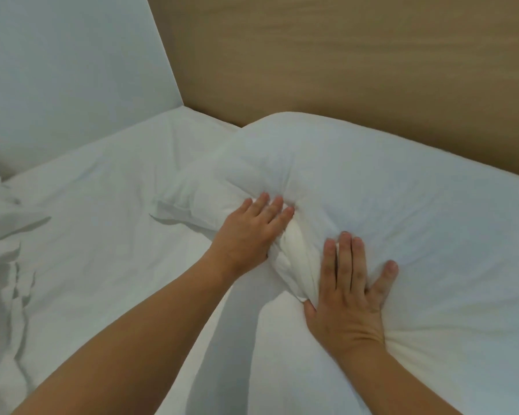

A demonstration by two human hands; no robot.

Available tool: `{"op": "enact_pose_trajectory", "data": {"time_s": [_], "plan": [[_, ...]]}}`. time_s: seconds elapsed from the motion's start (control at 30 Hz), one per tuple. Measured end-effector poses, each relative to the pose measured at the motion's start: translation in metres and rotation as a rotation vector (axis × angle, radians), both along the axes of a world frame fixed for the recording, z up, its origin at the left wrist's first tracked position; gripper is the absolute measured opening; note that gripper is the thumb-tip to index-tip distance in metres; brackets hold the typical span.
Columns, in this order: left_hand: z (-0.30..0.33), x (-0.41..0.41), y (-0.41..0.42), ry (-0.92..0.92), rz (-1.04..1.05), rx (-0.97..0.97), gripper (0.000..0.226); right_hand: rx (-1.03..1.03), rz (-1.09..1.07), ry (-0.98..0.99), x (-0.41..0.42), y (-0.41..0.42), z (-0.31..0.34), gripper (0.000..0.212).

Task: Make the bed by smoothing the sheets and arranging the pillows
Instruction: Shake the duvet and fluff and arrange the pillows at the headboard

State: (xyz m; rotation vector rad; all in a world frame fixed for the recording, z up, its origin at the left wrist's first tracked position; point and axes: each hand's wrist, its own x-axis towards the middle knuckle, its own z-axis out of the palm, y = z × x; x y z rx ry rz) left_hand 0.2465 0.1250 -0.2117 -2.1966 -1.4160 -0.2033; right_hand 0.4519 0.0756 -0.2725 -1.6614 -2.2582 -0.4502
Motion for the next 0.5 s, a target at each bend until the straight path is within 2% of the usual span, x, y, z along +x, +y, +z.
{"op": "enact_pose_trajectory", "data": {"time_s": [0.07, 0.17, 0.27, 0.33, 0.4, 0.43, 0.5], "plan": [[0.023, 0.009, -0.006, 0.008, 0.022, -0.064, 0.053, -0.041, -0.008, 0.045, -0.001, -0.007, 0.013, 0.116], [0.074, 0.030, -0.012, -0.059, 0.194, -0.200, 0.032, -0.100, -0.060, 0.118, -0.006, -0.015, 0.047, 0.119], [0.132, 0.045, -0.013, -0.023, 0.230, -0.172, 0.025, -0.203, -0.177, 0.046, 0.002, -0.014, 0.099, 0.126], [0.173, 0.061, -0.018, 0.028, 0.226, -0.122, 0.023, -0.195, -0.284, 0.031, 0.016, -0.005, 0.139, 0.108], [0.211, 0.078, -0.032, 0.044, 0.223, -0.094, 0.022, -0.120, -0.353, 0.085, 0.031, 0.003, 0.185, 0.068], [0.228, 0.084, -0.041, 0.045, 0.232, -0.082, 0.022, -0.085, -0.353, 0.131, 0.039, 0.009, 0.208, 0.050], [0.261, 0.084, -0.061, 0.019, 0.264, -0.037, 0.022, -0.090, -0.268, 0.200, 0.044, 0.016, 0.255, 0.031]]}}
